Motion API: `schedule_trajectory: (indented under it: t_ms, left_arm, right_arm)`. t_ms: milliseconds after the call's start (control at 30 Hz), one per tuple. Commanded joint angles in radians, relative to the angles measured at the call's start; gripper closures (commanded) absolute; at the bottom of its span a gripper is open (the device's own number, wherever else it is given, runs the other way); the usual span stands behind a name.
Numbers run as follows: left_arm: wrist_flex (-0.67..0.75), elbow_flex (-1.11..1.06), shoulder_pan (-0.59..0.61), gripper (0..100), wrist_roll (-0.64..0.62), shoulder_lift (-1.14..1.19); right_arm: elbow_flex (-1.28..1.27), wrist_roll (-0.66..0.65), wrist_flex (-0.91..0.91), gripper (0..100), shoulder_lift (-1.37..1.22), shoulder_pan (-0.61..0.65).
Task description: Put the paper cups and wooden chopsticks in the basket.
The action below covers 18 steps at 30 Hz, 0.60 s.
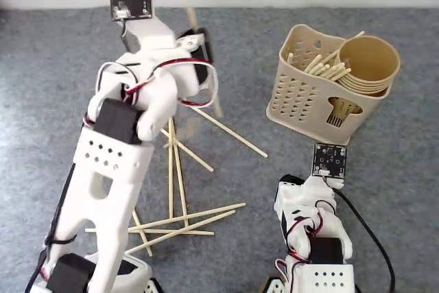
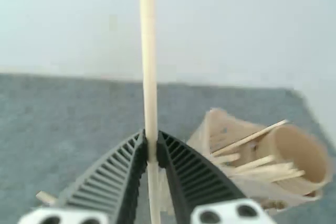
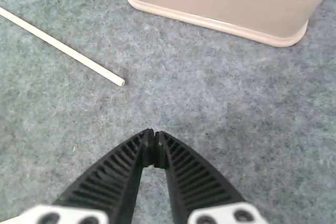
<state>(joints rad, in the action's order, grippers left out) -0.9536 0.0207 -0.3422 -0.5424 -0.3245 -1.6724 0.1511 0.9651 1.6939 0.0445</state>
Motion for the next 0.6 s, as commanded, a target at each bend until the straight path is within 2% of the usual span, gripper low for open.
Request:
schedule_trajectory:
  t_ms: [0,167,333,500,567]
  left_arm:
    - [0.098,0.082,-0.055,99,-0.044,-0.038]
    - [0.313,0.047,-0.121,99,-0.072,-0.035]
    - [0.598,-0.105,-0.19,99,-0.084,-0.035]
    - [0.993,-0.348,-0.215,99,-0.081,-0.034]
    - [1.145,-0.432,-0.219,99,-0.035,-0.026]
  right_arm:
    - [-0.011,0.0,0.004,99.0,0.022,-0.005]
    - [-0.011,0.0,0.004,99.0,0.022,-0.005]
    - [-0.011,0.0,0.004,99.0,0.022,-0.005]
    - [-0.011,0.0,0.004,99.0,0.022,-0.005]
    - [-0.011,0.0,0.004,99.0,0.022,-0.005]
